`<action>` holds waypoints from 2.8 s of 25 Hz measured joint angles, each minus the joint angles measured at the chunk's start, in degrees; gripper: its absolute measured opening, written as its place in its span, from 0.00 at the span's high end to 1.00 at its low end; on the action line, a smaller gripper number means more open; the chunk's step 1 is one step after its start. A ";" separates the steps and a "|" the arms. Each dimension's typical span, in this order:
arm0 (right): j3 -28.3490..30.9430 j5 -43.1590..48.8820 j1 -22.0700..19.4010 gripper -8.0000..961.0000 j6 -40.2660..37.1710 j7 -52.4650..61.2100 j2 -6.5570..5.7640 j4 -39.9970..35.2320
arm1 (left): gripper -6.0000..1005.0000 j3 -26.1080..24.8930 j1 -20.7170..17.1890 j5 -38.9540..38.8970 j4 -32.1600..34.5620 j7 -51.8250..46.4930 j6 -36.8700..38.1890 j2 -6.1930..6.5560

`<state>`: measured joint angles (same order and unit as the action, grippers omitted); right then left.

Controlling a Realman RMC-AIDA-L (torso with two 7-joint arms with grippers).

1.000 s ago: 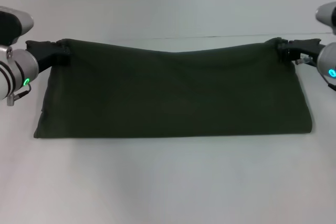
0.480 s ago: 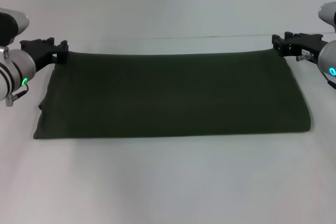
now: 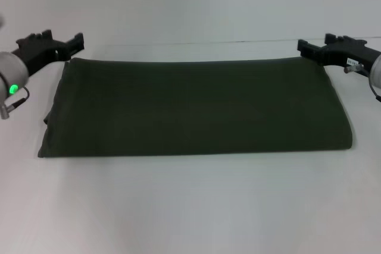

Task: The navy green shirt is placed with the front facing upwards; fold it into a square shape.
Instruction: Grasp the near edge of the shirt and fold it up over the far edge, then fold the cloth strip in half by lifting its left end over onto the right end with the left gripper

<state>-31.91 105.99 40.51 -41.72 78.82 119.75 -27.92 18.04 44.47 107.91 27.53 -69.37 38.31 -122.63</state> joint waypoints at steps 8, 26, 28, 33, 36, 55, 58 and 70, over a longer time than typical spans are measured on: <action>0.01 -3.25 -7.58 0.20 -24.09 -6.51 -0.36 -4.52 | 0.22 -0.67 -8.07 1.12 5.15 -9.35 25.03 2.86; -5.21 14.02 -15.67 0.21 -63.34 -12.37 -0.11 -11.92 | 0.22 -0.16 -16.18 23.68 22.27 -30.89 45.97 3.46; -5.22 15.04 -15.55 0.21 -63.26 -11.42 -0.10 -12.15 | 0.22 0.38 -15.66 25.46 22.39 -32.13 44.74 3.53; -5.26 15.87 -15.46 0.22 -62.87 -10.82 0.02 -12.18 | 0.22 5.56 -14.80 30.46 22.35 -36.11 38.18 3.12; -5.27 15.91 -15.34 0.22 -62.49 -10.81 0.11 -11.82 | 0.22 9.19 -14.74 33.09 22.31 -38.90 33.90 2.64; -6.49 16.00 -14.27 0.22 -59.96 -8.27 0.08 -11.96 | 0.22 11.57 -14.46 35.55 21.24 -41.31 32.17 2.28; -6.50 16.00 -14.25 0.22 -59.74 -8.24 0.03 -12.04 | 0.24 11.51 -14.26 35.61 21.21 -41.44 32.61 2.60; -6.47 16.00 -14.21 0.22 -59.32 -8.24 0.04 -12.15 | 0.67 11.95 -13.72 35.29 21.08 -41.03 32.96 2.66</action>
<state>-38.38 121.99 26.29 -101.03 70.57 119.79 -40.07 29.99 30.75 143.20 48.61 -110.40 71.27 -119.97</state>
